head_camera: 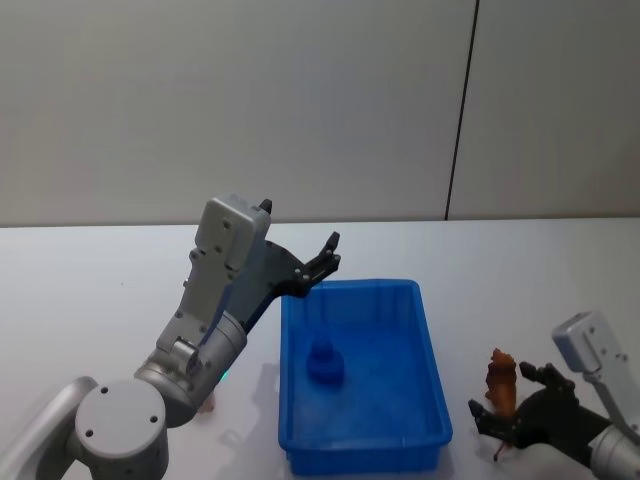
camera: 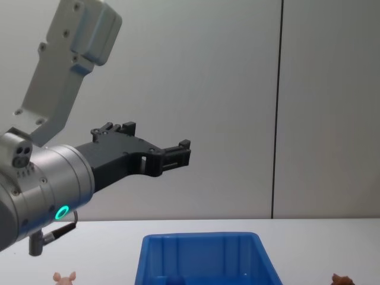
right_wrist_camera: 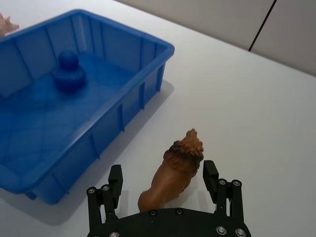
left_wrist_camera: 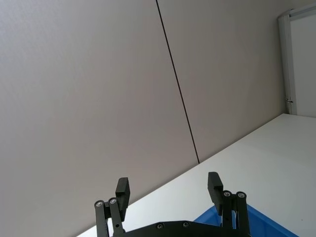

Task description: Pick up the two dolls from the table and place them into the box.

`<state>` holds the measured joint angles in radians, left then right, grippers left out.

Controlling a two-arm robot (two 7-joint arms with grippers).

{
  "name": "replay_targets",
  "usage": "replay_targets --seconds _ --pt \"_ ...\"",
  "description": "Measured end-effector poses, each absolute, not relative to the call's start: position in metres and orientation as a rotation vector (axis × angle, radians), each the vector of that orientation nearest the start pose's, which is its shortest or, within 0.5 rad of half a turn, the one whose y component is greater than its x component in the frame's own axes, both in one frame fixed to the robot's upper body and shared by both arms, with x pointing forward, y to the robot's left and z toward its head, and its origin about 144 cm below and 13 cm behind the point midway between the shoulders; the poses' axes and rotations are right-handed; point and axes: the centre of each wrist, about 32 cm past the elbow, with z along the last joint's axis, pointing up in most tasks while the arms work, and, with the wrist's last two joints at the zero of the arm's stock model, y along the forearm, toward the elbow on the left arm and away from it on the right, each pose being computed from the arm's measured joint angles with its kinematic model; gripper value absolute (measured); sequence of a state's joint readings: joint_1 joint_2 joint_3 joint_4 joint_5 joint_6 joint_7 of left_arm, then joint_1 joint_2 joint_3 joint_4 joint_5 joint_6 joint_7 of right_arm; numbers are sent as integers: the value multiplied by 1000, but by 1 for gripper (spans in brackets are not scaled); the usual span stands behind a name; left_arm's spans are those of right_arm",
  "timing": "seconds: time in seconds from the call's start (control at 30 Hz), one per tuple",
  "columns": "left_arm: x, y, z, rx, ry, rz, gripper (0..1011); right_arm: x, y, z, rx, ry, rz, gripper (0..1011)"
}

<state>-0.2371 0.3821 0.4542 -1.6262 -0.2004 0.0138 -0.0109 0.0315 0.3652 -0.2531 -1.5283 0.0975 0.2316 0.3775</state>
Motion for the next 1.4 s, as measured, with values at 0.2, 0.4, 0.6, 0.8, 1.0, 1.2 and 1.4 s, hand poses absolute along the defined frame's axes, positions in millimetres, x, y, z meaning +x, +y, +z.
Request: replay_targets --seconds 0.2,0.4,0.6,0.8,1.0,1.2,1.4 --pt "492 198 1204 61 -268 1124 1001 460 -262 1121 -458 113 -968 1000" --pt "492 198 1204 61 -268 1124 1001 462 -262 1115 -474 136 -966 941" --pt "492 198 1204 61 -268 1124 1001 463 -261 1112 -477 145 -969 781" --pt "492 198 1204 61 -267 1124 1001 462 -260 1112 -460 125 -981 589" --pt "492 198 1204 61 -268 1124 1001 461 -259 1115 -425 78 -997 383" --pt "492 198 1204 61 -268 1124 1001 460 -258 1119 -389 23 -1012 340" --pt "492 198 1204 61 -268 1124 1001 461 -255 1127 -340 -49 -1027 340"
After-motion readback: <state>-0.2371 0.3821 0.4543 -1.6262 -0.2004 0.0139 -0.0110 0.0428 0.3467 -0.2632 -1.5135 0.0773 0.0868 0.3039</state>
